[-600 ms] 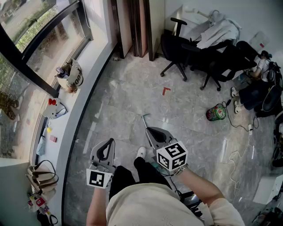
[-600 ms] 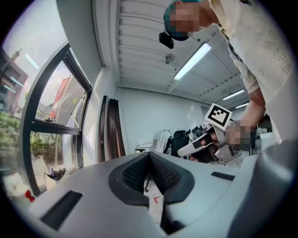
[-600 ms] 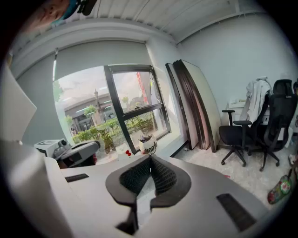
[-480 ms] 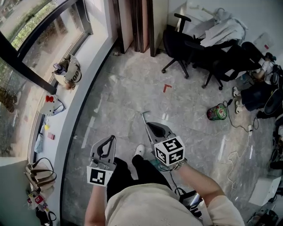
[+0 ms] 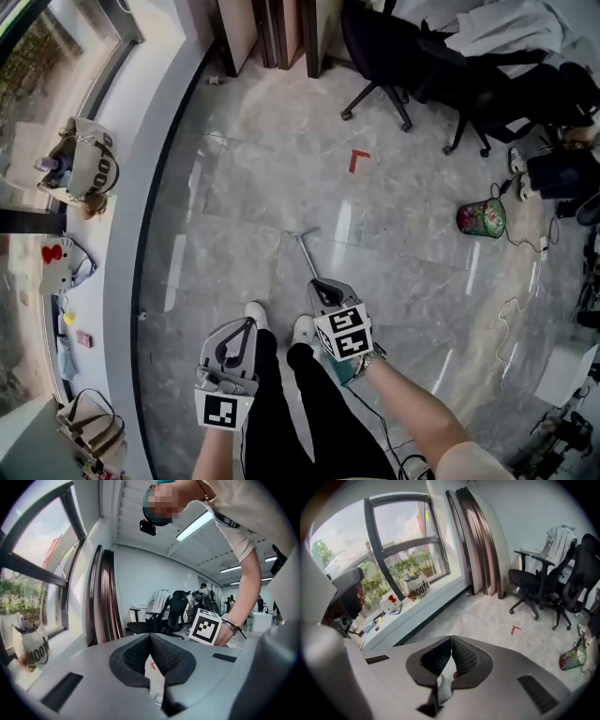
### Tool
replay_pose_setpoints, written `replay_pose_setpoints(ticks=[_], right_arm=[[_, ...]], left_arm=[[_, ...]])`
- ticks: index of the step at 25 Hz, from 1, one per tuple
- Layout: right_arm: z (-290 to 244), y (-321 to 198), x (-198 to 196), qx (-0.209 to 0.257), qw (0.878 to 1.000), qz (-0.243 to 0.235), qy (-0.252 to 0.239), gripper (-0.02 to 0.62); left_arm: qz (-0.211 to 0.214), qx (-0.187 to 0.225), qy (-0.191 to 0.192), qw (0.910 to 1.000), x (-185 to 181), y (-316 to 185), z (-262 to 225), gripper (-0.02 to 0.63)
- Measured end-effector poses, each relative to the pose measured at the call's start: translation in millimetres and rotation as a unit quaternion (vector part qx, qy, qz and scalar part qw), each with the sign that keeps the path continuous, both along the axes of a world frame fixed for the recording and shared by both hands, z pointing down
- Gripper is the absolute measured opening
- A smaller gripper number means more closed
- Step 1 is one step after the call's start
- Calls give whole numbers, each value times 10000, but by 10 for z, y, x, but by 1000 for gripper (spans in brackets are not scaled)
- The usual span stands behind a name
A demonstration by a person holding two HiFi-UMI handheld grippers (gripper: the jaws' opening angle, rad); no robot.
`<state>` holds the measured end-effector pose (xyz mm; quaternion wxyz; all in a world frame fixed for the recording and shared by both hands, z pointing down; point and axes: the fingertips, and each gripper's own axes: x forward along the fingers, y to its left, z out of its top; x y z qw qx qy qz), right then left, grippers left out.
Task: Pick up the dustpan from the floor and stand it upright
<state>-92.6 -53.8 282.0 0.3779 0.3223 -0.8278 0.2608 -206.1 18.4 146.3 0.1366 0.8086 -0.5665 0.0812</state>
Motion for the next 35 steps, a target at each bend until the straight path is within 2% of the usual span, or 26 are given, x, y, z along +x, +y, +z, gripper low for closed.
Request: replay_pose_setpoints(ticks=[3,5,7,8,9,10,14,19,22,25,30,35], right_arm=[[1114,-99,6,-494,9980,-295,248,18],[1805,-159,71,-664,9959,-386,478,20],[2464,-264,149,-808,9940,-281,676,21],[2786,-317,185,-888,9929,-214,767,40],[3098,-362,216,-965,9915,-168,852,85],[3399,-398,241,-1034,9903,-132,921,95],[4525,-425,353,-1392,9827,-96,1215,98],[5773,-619,427,-1361,9790,-159,1511,98],[6279,-775,481,-1226,9790,-98,1624,98],[6626,-834,551,-1369,9758,19,1702,98],[6926,-860,586,-1475,9721,-33,1824,98],[6750,-921,670,-1274,9762,200,1743,95]], left_arm=[[259,-119,-182,9994,-50,-292,904,11],[422,-94,-184,9989,-31,-483,1407,11],[525,-27,-174,9985,-8,-656,1870,11],[559,-18,-188,9983,-1,-720,2109,11],[604,-27,-217,9979,3,-767,2350,11],[660,-46,-242,9975,5,-804,2583,11],[844,-25,-165,9963,19,-927,3394,11],[800,-8,-51,9968,37,-946,4465,11],[911,-48,-140,9957,51,-925,5002,11],[980,-85,-152,9950,94,-951,5339,11],[1184,23,-124,9929,237,-1021,5493,11],[1332,2,-253,9908,289,-1086,5364,11]])
